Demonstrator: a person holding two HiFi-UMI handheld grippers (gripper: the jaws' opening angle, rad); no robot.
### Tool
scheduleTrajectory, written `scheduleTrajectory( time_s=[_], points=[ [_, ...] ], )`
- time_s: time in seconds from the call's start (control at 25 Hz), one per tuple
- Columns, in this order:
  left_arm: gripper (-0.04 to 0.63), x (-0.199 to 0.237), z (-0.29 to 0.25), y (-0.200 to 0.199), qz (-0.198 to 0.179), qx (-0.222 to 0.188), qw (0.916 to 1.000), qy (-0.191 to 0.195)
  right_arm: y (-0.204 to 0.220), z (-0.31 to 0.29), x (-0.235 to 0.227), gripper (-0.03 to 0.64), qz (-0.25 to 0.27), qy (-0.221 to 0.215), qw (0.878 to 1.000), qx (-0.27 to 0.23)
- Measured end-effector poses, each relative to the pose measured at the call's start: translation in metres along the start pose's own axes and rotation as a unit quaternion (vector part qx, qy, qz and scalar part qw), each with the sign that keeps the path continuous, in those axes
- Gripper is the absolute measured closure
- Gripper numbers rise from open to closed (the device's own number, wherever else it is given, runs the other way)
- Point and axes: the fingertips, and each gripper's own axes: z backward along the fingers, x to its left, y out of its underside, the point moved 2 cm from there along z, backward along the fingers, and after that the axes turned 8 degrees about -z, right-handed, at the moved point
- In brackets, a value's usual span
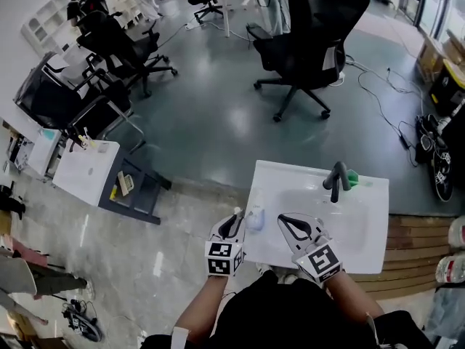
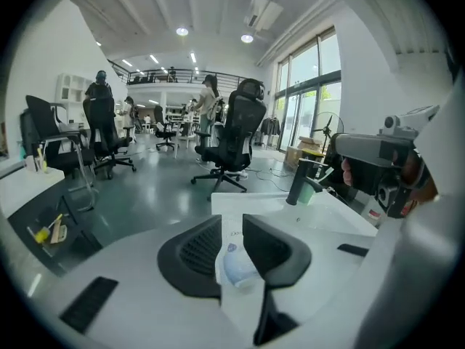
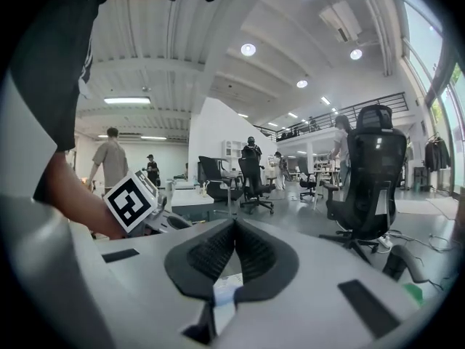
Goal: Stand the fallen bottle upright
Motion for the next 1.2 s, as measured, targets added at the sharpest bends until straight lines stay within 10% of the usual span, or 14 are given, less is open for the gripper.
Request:
scheduleTrajectory(
  time_s=[0.28,0.6,0.84,1.2],
  points=[
    [0.307,0.014,-0.043,0.004,-0.021,0.070,0.9964,0.044,0.001,-0.009,-0.019,0.601,-0.013,0.036,0.999,0.009],
    [0.268,-0.006,-0.102,0.011,0.003,0.156,0.9837,0.090,0.007,-0.008,-0.040,0.601,-0.022,0.016,1.000,0.010],
    [0.268,-0.013,-0.132,0.031,0.009,0.272,0.9572,0.098,0.015,0.000,-0.064,0.601,-0.030,0.000,0.999,0.016],
    [0.270,-0.025,-0.163,0.044,0.032,0.327,0.9404,0.087,0.027,0.016,-0.089,0.601,-0.039,-0.018,0.999,0.021]
  ],
)
